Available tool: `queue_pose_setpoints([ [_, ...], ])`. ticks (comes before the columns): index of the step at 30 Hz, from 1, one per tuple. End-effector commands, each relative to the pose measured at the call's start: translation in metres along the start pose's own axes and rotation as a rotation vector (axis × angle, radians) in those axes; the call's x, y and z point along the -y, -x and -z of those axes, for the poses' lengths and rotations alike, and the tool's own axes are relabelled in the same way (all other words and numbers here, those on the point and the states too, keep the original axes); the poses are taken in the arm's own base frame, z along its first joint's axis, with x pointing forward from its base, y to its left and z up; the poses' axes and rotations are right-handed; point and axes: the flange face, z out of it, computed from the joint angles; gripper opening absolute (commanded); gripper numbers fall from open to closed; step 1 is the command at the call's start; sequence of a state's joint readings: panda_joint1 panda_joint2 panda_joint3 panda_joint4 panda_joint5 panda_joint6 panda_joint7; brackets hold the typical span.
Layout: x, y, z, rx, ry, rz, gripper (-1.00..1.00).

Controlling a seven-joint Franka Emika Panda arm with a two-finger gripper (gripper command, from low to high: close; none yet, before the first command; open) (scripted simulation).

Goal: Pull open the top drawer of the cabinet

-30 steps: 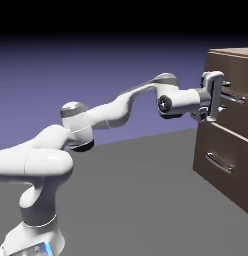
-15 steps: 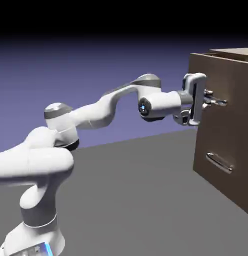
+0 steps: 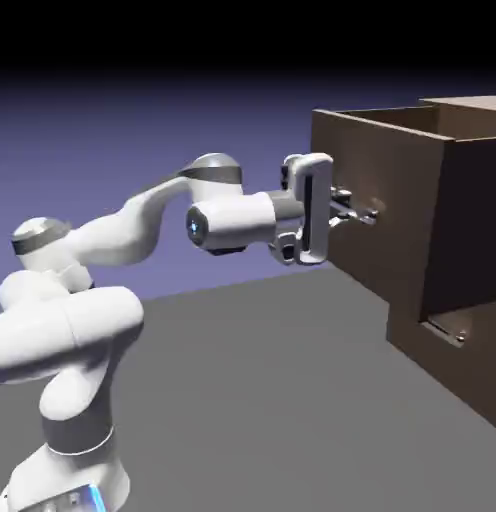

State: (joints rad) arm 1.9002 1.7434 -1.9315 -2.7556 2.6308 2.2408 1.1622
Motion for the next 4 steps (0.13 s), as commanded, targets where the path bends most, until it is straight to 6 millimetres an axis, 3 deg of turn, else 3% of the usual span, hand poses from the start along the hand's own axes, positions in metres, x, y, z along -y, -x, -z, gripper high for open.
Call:
queue_pose_setpoints([
  [1,0.000,0.000,0.000,-0.002,0.002,0.000,1.00],
  [2,0.000,0.000,0.000,-0.002,0.002,0.000,1.00],
  [4,0.000,0.001,0.021,-0.002,0.001,0.002,1.00],
])
